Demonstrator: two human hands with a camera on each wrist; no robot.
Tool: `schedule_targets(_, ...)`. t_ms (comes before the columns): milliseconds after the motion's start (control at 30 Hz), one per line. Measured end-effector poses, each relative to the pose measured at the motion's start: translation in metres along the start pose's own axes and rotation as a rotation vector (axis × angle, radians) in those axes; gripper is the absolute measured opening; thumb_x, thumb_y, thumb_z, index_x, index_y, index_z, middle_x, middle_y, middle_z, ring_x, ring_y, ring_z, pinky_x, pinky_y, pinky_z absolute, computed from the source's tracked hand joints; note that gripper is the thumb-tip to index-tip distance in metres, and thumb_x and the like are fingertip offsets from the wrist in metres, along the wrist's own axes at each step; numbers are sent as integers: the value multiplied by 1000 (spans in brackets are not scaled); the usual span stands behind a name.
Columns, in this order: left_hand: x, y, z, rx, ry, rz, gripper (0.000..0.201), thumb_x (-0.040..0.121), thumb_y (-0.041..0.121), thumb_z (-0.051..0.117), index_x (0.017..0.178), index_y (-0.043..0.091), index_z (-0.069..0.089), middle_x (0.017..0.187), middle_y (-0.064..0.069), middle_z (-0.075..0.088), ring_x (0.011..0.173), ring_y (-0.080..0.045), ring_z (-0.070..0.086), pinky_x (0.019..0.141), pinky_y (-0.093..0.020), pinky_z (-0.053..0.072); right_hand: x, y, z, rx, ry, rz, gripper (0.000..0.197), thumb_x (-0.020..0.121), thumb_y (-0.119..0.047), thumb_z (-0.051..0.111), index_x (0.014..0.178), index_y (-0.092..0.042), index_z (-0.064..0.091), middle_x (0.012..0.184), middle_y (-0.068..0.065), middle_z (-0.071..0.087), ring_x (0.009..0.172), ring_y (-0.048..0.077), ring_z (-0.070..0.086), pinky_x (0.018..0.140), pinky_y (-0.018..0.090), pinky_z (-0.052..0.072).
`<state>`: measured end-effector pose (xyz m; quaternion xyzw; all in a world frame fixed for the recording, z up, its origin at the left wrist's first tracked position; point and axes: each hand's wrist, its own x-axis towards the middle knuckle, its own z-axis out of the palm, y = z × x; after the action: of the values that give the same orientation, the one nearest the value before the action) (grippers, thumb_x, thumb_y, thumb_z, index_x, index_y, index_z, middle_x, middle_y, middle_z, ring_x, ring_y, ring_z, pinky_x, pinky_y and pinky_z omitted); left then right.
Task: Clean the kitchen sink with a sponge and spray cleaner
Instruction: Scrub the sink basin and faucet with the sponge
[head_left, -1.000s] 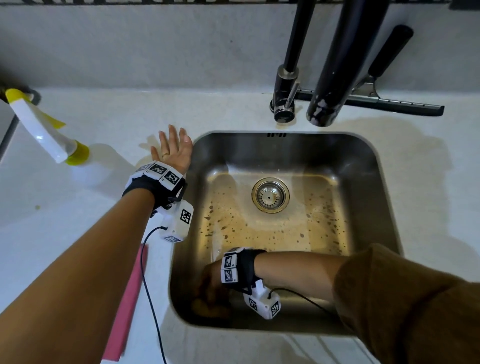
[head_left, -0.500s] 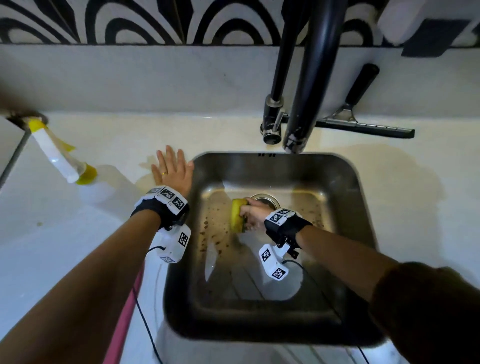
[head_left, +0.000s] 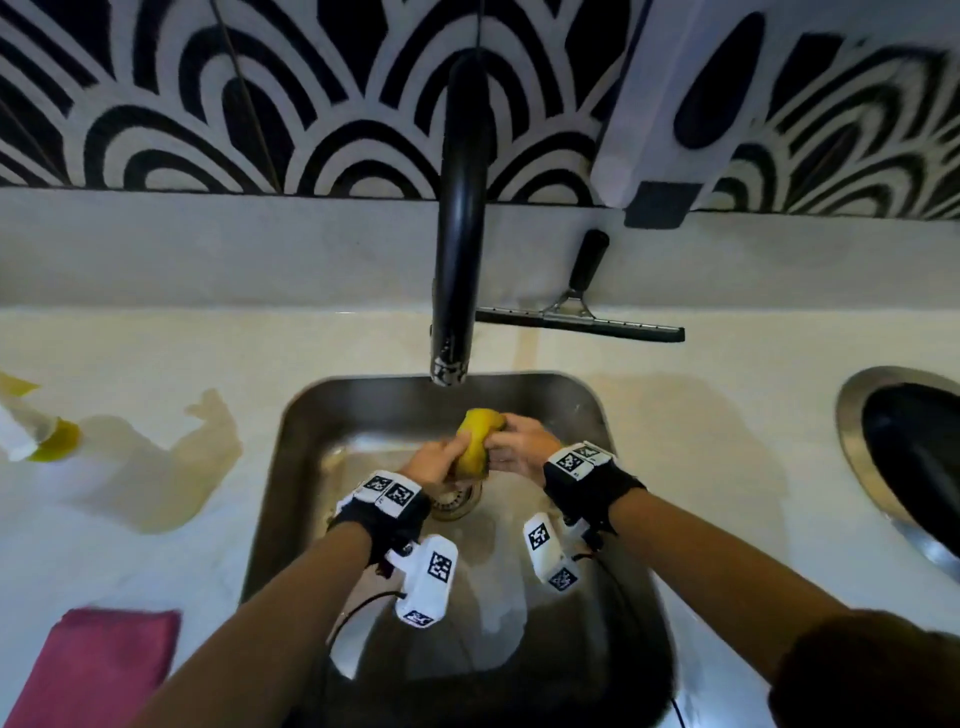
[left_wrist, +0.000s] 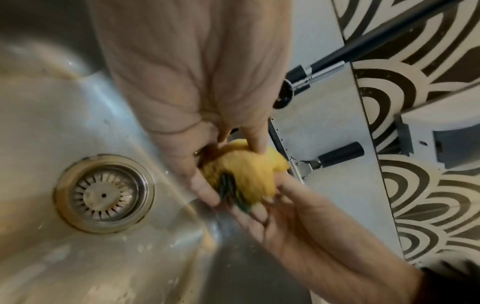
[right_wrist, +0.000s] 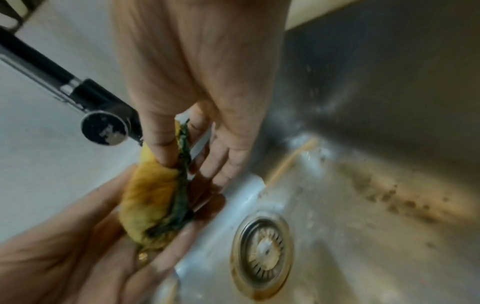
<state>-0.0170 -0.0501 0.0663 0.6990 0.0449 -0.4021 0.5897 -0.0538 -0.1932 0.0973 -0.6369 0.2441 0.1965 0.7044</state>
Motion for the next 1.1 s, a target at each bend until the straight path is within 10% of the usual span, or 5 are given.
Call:
schedule_targets(167, 10, 5, 39, -38, -8, -6, 39, 88, 21, 65, 115, 4, 44, 85, -6, 56, 69, -14, 56, 45, -23, 45, -23, -5, -74, -498, 307, -292, 18, 71, 5, 74, 82, -7, 65, 65, 3, 62, 48, -2, 58, 57, 24, 47)
schedule_targets(467, 47, -16, 70, -294, 130, -163, 47, 100, 42, 28, 131, 9, 42, 73, -5, 54, 65, -21, 54, 60, -29, 47, -47, 19, -157, -1101, 494, -193, 77, 91, -50, 42, 150, -12, 13, 160, 1, 6, 147, 22, 5, 119, 41, 5)
schedule_targets(667, 81, -16, 85, -239, 290, 88, 30, 102, 25, 33, 125, 7, 37, 93, -7, 52, 85, -17, 50, 74, -32, 44, -42, 36, -154, -1272, 502, -160, 83, 80, -65, 4, 149, -21, -12, 149, -12, -28, 143, 11, -20, 117, 41, -13)
schedule_targets(833, 114, -20, 97, -385, 257, 87, 27, 94, 10, 53, 119, 12, 43, 112, -20, 56, 101, -37, 61, 85, -54, 52, -40, 30, -156, -1281, 468, -73, 70, 96, -54, 19, 149, -21, -14, 155, -8, -24, 144, 13, -21, 116, 42, -13)
schedule_targets(1100, 102, 17, 134, -149, 202, 178, 39, 90, 16, 60, 127, 11, 52, 132, -20, 50, 120, -40, 50, 101, -43, 44, -38, 16, -153, -1238, 444, 43, 71, 97, -48, 32, 149, -26, -11, 156, -11, -21, 145, 15, -18, 118, 44, -8)
